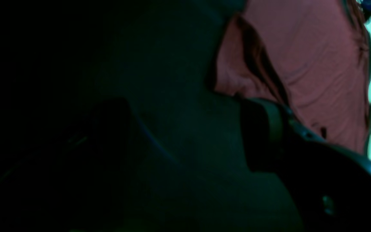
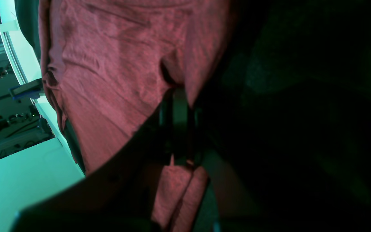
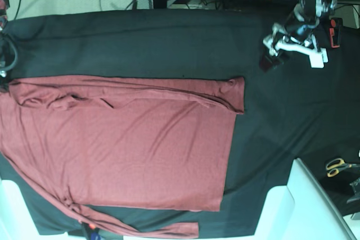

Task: Fold the T-shirt properly
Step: 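Lower the left gripper onto the folded side edge to grasp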

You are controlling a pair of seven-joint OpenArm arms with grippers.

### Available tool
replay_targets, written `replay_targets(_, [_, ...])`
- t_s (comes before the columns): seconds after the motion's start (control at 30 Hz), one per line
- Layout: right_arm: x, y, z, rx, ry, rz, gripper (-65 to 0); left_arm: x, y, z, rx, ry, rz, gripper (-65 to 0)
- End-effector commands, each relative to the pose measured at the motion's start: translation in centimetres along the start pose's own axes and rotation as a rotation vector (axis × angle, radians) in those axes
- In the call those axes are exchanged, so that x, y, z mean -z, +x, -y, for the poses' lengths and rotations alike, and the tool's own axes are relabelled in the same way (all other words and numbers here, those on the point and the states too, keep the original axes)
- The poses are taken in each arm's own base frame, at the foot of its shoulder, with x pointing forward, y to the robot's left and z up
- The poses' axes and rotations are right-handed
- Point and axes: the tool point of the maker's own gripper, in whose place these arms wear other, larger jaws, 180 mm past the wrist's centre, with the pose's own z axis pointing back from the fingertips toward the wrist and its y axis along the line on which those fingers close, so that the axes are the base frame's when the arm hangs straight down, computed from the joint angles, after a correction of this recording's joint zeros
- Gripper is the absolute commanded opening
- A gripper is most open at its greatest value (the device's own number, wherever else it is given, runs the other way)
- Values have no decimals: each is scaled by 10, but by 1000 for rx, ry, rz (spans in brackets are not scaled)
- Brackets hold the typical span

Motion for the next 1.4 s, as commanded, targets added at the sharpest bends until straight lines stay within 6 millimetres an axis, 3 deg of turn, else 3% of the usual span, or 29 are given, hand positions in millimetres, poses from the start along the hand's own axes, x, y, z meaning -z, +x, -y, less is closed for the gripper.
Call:
replay_targets(0.0, [-5, 20, -15, -18, 34, 37, -647, 6, 2, 9, 3, -32, 3, -143])
replay_targets(0.3, [-7, 19, -13, -23, 28, 14, -647, 47, -28, 28, -100, -66, -55, -258])
replay_targets(0.47, [-8, 19, -14, -27, 30, 5, -648, 61, -34, 32, -141, -68, -67, -262])
replay_targets(1.07, [-8, 19, -14, -28, 30, 7, -648, 88, -14, 58, -172, -115, -40, -262])
replay_targets(1.2, [-8, 18, -13, -26, 29, 5, -648, 98, -28, 64, -161, -120, -87, -275])
replay_targets(1.27, [-8, 18, -13, -25, 29, 4, -648, 99, -31, 65, -161, -120, -97, -355])
replay_targets(1.37, [-8, 18, -10, -26, 23, 3, -648, 99, -29, 67, -159, -124, -90, -571])
